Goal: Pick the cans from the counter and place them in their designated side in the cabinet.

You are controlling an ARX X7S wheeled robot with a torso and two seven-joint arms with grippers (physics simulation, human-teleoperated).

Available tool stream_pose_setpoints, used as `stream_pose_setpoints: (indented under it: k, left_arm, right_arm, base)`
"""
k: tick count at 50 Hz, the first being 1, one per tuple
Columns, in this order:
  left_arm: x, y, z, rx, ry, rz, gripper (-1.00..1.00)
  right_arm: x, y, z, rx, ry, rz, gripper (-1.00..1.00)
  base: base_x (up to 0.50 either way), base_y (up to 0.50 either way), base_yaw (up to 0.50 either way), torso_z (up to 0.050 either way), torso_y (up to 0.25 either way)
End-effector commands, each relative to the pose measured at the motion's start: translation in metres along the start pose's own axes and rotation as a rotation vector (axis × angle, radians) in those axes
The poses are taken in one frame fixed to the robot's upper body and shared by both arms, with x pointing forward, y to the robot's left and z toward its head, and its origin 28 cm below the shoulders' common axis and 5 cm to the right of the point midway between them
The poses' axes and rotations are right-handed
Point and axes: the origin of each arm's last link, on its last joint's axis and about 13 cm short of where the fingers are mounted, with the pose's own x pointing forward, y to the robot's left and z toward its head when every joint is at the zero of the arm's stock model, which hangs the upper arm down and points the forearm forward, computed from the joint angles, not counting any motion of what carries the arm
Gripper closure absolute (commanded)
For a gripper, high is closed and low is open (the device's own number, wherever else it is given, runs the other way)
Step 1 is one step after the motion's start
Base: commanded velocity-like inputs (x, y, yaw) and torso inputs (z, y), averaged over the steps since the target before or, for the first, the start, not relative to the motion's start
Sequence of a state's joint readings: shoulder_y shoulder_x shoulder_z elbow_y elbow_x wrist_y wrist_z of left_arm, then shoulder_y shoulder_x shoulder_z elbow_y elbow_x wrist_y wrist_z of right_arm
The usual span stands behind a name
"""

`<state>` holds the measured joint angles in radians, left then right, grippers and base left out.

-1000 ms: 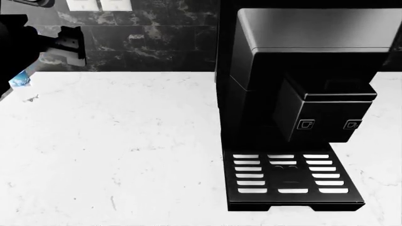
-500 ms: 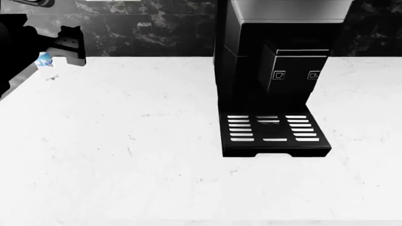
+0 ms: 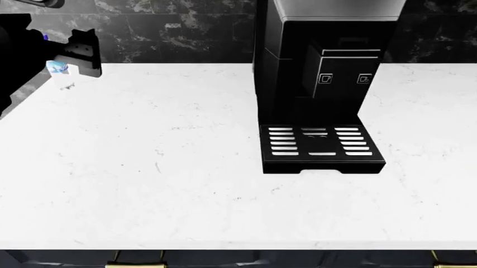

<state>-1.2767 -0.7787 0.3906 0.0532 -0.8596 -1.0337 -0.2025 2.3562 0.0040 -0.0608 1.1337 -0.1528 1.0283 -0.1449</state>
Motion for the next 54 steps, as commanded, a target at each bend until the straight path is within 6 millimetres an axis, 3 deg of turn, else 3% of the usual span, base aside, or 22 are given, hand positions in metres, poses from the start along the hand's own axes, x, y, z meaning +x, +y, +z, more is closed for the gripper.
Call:
stream_pose_setpoints:
  k: [1, 17, 54]
  left_arm:
    - [0.000, 0.000, 0.000, 0.002, -0.005, -0.006, -1.00]
    - [0.000, 0.000, 0.000, 0.007, -0.007, -0.003, -1.00]
    - [0.001, 0.000, 0.000, -0.011, -0.052, 0.039, -1.00]
  right_arm:
    - [0.004, -0.005, -0.003, 0.007, -0.007, 0.033, -1.00]
    - [0.002, -0.008, -0.002, 0.009, -0.004, 0.038, -1.00]
    - [0.018, -0.008, -0.015, -0.007, -0.016, 0.060, -1.00]
  base:
    - [0.00, 0.00, 0.00, 0.000, 0.000]
    - [-0.05, 0.00, 0.00, 0.000, 0.000]
    - [-0.42, 0.00, 0.00, 0.000, 0.000]
